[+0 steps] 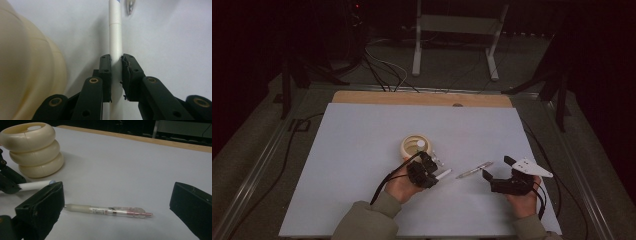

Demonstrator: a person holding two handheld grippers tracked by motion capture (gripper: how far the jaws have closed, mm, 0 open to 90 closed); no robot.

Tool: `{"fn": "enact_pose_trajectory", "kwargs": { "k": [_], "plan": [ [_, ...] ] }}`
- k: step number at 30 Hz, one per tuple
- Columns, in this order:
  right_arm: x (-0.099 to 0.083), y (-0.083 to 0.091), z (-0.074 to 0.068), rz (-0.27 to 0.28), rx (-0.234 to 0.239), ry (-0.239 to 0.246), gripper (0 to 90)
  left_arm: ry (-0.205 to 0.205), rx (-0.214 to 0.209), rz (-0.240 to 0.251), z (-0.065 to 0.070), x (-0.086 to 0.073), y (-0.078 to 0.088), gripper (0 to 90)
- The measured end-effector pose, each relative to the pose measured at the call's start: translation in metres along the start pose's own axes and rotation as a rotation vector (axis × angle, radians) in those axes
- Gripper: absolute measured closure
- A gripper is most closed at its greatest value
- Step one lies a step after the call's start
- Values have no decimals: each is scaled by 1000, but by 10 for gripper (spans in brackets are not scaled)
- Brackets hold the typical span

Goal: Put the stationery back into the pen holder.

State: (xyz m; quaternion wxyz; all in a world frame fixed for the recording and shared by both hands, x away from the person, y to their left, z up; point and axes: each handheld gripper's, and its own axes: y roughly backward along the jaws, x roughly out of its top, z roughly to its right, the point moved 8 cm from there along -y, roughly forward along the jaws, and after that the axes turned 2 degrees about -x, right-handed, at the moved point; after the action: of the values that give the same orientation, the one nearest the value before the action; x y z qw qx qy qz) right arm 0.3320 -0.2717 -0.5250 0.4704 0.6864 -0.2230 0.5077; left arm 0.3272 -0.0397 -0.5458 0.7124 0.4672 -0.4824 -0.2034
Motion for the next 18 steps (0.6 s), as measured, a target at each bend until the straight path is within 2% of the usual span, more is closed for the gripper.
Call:
{"fn": "enact_pose_trajectory", "kwargs": {
  "k": [8,18],
  "plan": [
    [0,0,0,-2,0,1,3,9,-14,66,2,8,13,796],
    [0,0,-1,-1,1,1,3,13,-4,145,-1,18,31,796]
  ]
}}
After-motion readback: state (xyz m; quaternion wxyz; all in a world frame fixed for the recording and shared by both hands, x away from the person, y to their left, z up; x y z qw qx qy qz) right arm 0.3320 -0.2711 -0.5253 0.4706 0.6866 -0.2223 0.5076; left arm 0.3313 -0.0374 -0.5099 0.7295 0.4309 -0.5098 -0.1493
